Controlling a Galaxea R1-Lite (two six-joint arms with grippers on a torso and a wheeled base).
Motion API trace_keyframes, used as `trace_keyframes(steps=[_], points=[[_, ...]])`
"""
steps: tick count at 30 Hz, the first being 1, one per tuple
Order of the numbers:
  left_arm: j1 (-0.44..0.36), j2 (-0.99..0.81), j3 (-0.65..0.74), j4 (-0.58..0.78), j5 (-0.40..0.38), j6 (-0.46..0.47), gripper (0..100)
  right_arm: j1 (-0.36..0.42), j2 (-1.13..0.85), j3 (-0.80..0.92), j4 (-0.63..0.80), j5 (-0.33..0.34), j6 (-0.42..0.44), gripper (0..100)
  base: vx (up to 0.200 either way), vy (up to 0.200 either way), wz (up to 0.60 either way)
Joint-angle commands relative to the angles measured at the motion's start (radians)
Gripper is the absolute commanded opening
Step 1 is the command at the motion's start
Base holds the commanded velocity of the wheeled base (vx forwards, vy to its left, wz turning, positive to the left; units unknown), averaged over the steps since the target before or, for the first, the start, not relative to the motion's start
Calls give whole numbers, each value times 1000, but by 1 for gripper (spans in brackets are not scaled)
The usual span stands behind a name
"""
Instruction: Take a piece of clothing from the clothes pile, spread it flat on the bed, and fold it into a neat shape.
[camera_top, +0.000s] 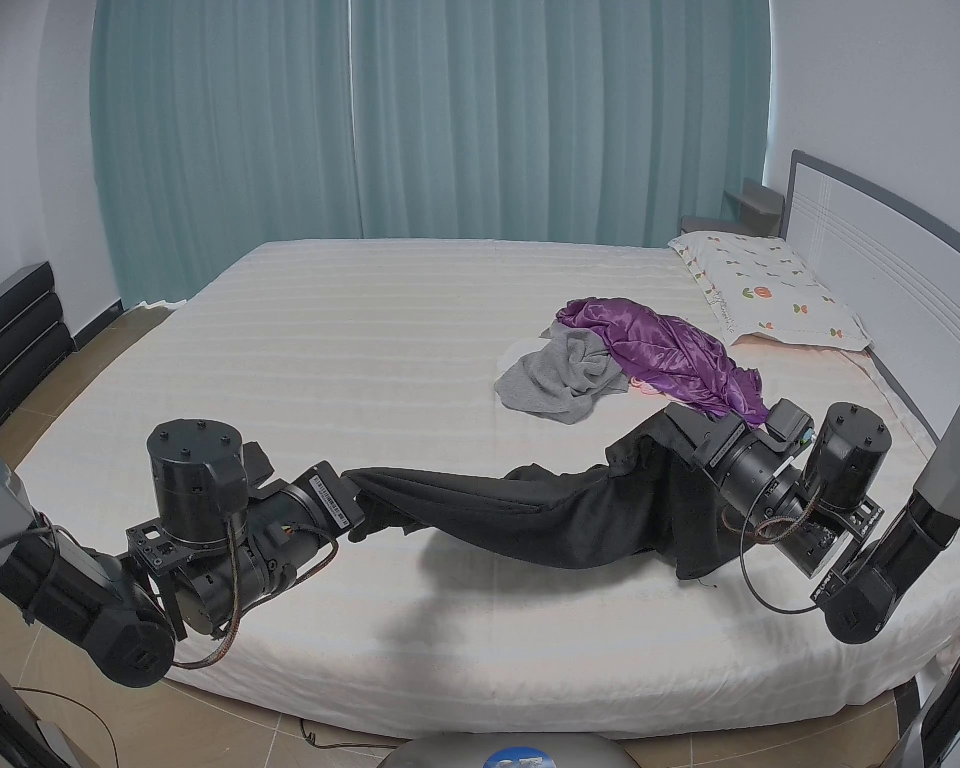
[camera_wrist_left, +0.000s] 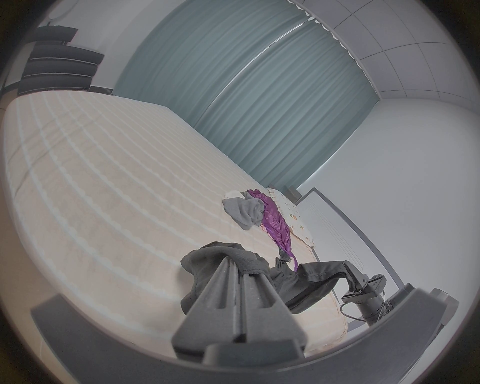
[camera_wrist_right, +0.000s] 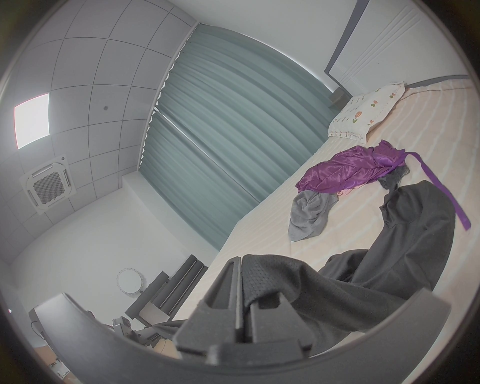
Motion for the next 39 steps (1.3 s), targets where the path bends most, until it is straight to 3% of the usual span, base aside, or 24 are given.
trace_keyframes(steps=[1,39], points=[[2,-1,0,1,1,0,0,-10,8,-3,0,1,0,0,0,200,0],[5,-18,6,-5,5,0,0,-19,4,-2,-2,1,0,0,0,189,0]])
